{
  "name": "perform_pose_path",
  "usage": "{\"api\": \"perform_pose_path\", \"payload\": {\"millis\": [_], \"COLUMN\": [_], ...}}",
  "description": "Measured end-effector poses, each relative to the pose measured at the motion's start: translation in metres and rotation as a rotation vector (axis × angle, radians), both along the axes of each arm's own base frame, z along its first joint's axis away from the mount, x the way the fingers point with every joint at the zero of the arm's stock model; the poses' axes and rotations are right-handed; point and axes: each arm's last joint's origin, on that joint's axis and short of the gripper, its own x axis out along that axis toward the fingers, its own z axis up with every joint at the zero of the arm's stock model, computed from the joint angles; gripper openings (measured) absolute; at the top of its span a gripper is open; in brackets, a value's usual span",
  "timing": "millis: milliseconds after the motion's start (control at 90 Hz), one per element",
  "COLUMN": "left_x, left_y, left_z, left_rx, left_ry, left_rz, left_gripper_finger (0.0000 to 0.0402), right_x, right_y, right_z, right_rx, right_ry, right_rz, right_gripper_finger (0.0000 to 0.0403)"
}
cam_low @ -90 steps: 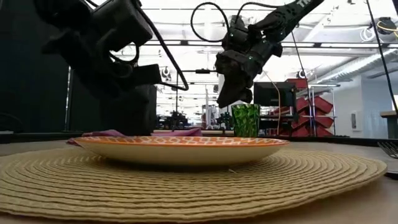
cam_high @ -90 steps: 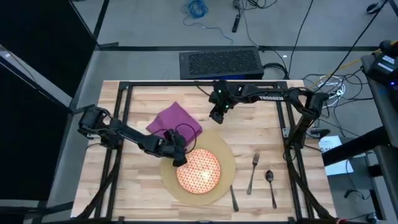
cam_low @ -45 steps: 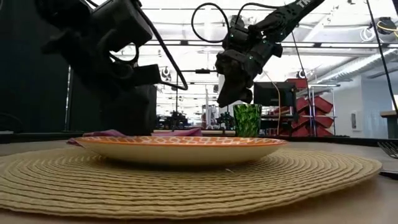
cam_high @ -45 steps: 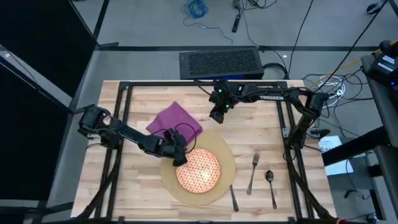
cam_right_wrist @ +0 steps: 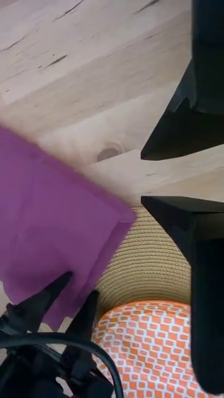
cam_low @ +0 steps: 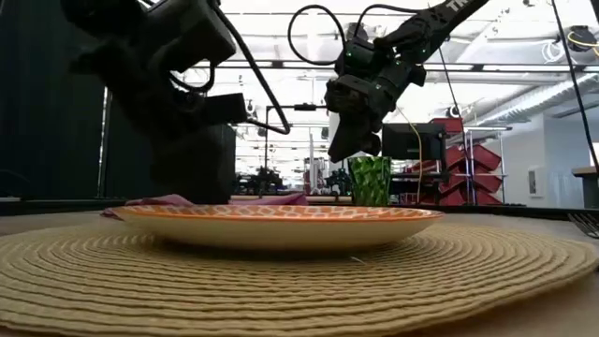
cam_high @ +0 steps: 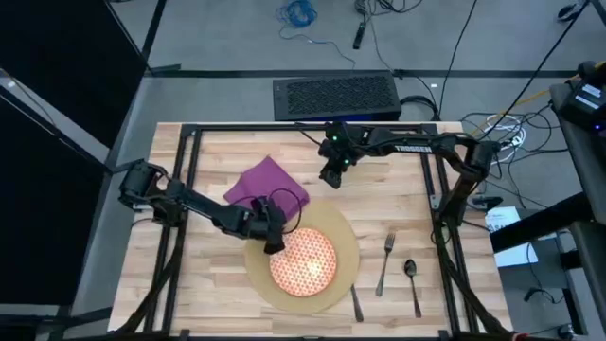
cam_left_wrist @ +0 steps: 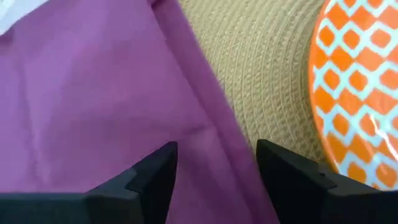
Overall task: Set table place
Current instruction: Fold the purple table napkin
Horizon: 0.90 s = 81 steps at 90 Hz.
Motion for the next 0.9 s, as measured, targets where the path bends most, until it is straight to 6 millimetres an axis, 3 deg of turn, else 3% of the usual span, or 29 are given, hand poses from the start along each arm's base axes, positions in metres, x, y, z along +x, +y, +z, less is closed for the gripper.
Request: {"api": "perform_pose_path", "payload": {"millis": [900], "left_x": [0.0003], "left_y": [-0.0005], "left_z": [0.0004], "left_rx": [-0.008], "left_ry": [-0.002], "left_rz": [-0.006], "left_gripper_finger": [0.0062], "right_x": [-0.0002], "right_y": [0.0001], "right_z": [-0.0002], "right_rx": [-0.004], "right_ry": [0.002], "right_rz": [0.006], "right_gripper_finger": [0.0091]}}
